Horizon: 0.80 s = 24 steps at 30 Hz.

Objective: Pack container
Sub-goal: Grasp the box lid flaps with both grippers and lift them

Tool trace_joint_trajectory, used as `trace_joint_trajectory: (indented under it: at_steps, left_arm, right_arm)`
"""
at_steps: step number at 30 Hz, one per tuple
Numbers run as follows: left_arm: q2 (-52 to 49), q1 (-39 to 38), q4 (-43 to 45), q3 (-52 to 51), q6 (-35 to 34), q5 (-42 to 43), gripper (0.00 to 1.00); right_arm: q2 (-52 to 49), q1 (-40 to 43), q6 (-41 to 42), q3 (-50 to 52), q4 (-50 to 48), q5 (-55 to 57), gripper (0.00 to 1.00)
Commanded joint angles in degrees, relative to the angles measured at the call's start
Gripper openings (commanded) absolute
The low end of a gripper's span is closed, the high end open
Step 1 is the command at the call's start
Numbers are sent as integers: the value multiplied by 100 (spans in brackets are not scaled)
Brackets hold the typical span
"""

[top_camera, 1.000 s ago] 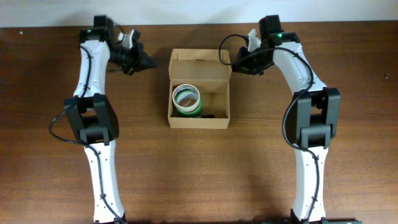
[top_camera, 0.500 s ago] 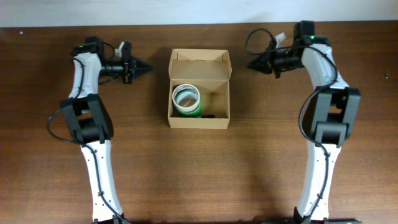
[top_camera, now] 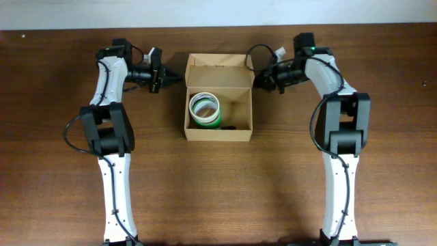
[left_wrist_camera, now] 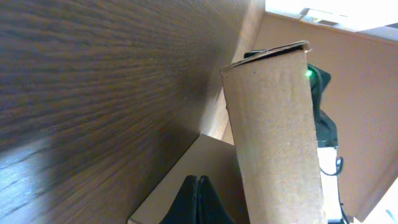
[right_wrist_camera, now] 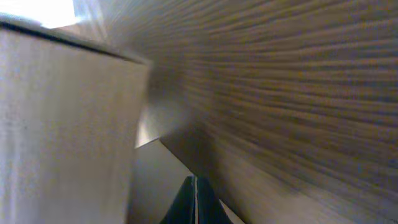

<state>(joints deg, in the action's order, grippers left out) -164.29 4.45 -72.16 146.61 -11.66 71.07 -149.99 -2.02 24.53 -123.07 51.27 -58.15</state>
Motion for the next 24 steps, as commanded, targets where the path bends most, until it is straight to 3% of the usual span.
trace_joint_trajectory:
  at_steps: [1,9,17,24]
  left_arm:
    - [-105,-131,-22,-11,-120,-31,1]
    - [-105,-208,197,-11,-229,656,2]
    - [-105,-216,625,-9,-636,1364,2]
    - [-103,-216,990,269,-719,1488,2]
  right_arm:
    - [-52,-111,0,17,-72,-190,4]
    - [-52,-125,249,17,-1113,-1198,4]
    - [-50,-125,299,17,-1515,-1615,4]
    - [-37,-114,302,15,-1725,-1792,4]
